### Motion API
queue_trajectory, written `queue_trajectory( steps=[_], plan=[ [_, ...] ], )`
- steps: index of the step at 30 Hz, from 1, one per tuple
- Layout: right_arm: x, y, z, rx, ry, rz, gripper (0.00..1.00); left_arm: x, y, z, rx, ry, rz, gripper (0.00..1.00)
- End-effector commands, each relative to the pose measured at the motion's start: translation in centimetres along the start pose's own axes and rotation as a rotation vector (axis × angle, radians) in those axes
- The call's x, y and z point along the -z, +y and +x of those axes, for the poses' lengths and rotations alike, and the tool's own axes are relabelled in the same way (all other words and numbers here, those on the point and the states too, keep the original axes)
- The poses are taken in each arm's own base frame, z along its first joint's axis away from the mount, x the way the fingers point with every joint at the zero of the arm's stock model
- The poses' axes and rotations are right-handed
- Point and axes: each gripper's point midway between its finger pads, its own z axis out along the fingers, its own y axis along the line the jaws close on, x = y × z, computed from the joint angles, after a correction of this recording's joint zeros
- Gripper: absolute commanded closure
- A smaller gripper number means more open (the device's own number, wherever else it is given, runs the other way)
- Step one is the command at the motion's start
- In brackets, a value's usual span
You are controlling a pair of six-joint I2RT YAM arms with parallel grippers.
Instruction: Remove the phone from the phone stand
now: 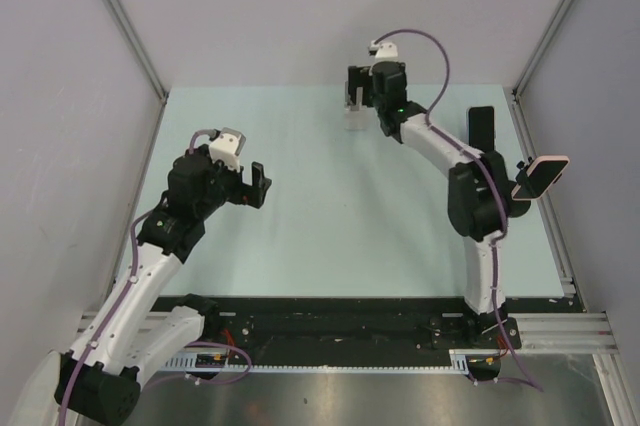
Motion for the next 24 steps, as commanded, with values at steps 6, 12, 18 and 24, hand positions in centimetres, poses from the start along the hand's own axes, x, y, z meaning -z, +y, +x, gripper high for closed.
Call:
queue_trajectory(
  steps=[6,12,18,24],
  plan=[
    [12.1,-8.5,-9.8,-0.008,-0.099,0.065,0.0,0.8,-0.3,-1.6,-0.017,-0.07,0.013,0.0],
    [15.9,-16.4,-8.3,-0.016,-0.022,0.168,0.0,1.0,-0.6,-1.8,-0.015,-0.076,0.024,0.0],
    [16.0,-22.0,-5.2,-0.097,0.05,0.243,0.0,1.0,-0.5,-1.9,-0.017,-0.08,0.019,0.0],
    [15.6,-27.0,-2.2,-0.126,0.123,0.325,0.0,1.1,-0.4,-1.8,-0.015,-0.079,0.015,0.0]
  ],
)
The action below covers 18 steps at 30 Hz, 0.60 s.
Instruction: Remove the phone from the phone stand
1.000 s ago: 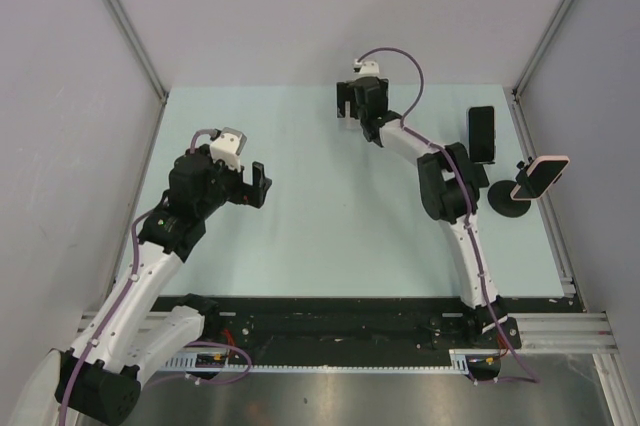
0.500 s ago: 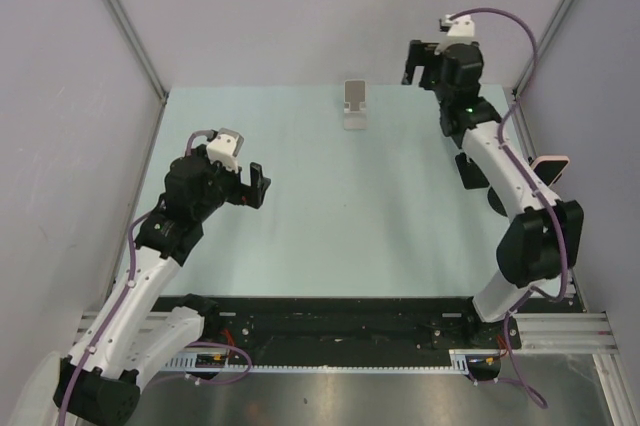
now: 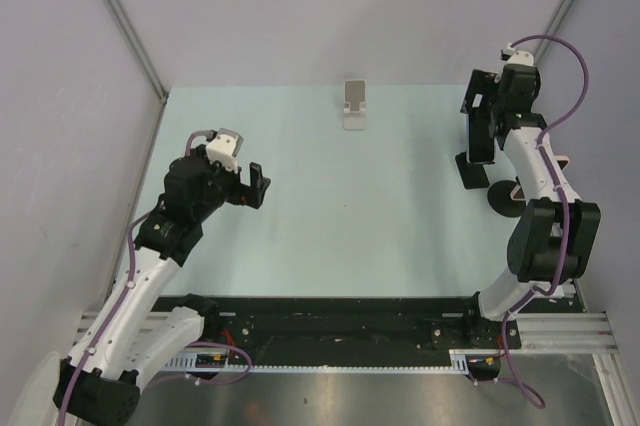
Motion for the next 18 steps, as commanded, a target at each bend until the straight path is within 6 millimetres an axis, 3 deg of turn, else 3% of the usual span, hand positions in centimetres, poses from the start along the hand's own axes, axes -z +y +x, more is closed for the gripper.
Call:
queue_trajectory(
  steps=[1,5,11,18],
  plan=[
    [-1.6,-1.5,1.5,0.002,0.045,-0.005,0.0,0.3,-0.3,-1.2,-0.013,-0.048,0.015,0.0],
    [-3.0,-2.1,2.8,0.016,0.071,-0.025,0.0,0.2,-0.4,-1.0,-0.013,-0.044,0.019,0.0],
    [-4.2,-1.1,4.8,0.042,0.124,-0.113,0.0,0.1,-0.5,-0.9,-0.012,-0.036,0.025,0.0],
    [-5.1,-1.6,5.9,0.066,0.142,-0.094,0.0,-0.1,-0.4,-0.7,-0.011,-0.028,0.024,0.0]
  ],
)
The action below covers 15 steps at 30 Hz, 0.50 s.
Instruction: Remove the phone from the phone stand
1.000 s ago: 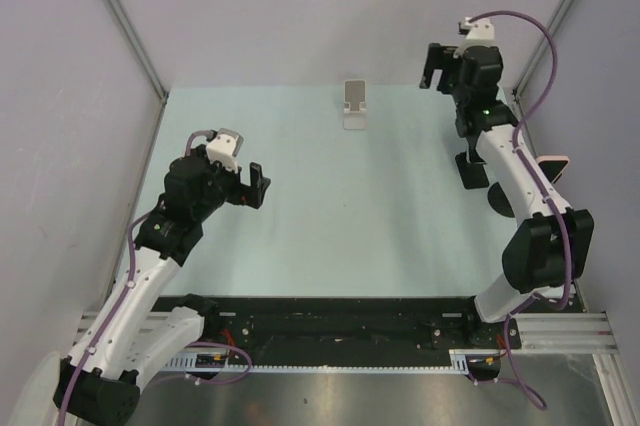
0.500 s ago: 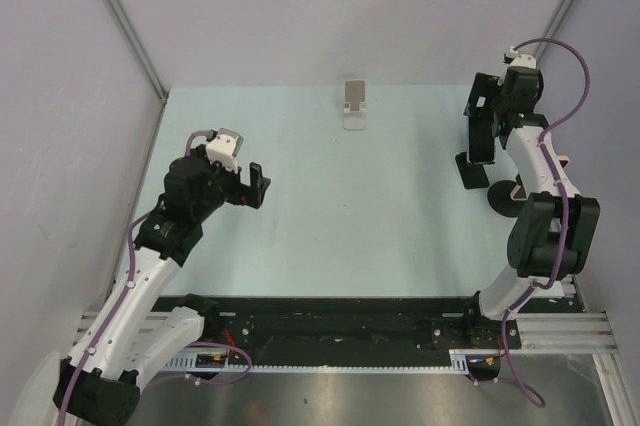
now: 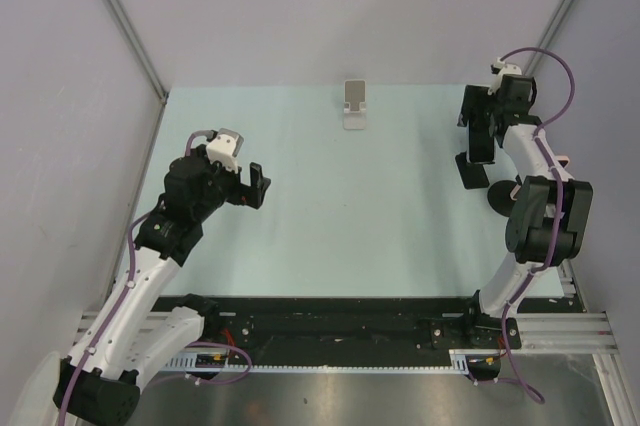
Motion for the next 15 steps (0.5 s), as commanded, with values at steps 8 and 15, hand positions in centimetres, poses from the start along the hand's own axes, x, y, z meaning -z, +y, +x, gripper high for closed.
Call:
queue_trajectory(
  steps=[8,15],
  plan=[
    [-1.5,-1.2,1.1,0.067,0.023,0.037,0.0,-0.2,-0.4,-0.6,-0.012,-0.025,0.02,0.0],
    [-0.8,-0.2,0.7,0.098,0.02,0.037,0.01,-0.2,-0.3,-0.6,-0.014,-0.023,0.02,0.0]
  ],
)
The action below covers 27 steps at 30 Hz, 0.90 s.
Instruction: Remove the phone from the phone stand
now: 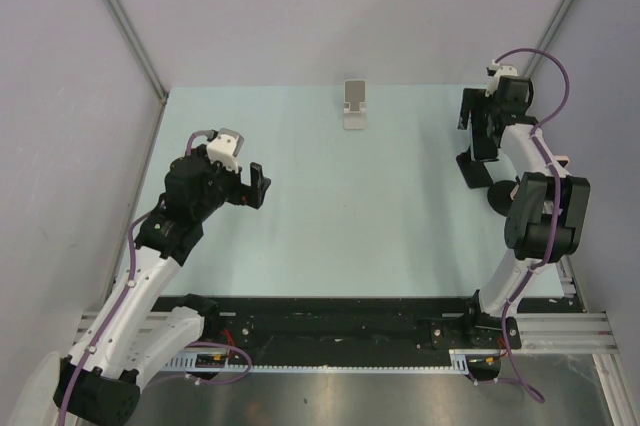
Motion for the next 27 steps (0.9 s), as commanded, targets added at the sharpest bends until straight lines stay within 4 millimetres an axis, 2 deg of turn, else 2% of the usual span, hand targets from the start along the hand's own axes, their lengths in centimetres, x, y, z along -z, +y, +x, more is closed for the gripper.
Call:
queue_trajectory(
  steps=[1,12,16,24,27],
  plan=[
    [0.6,0.8,-0.4,0.036,-0.002,0.009,0.01,-0.1,-0.4,-0.7,-0.014,-0.029,0.02,0.0],
    [3.3,0.6,-2.7,0.033,-0.079,0.062,0.01,0.0,-0.4,-0.9,-0.014,-0.037,0.02,0.0],
    [4.0,-0.1,-3.2,0.025,-0.103,0.099,0.01,0.1,-0.5,-0.9,-0.014,-0.037,0.025,0.0],
    [2.7,-1.5,-1.9,0.013,-0.071,0.066,0.0,0.1,-0.6,-0.9,-0.016,-0.037,0.029,0.0],
    [1.9,-0.9,-1.2,0.01,-0.057,-0.008,0.0,0.1,-0.6,-0.8,-0.015,-0.034,0.031,0.0]
  ],
)
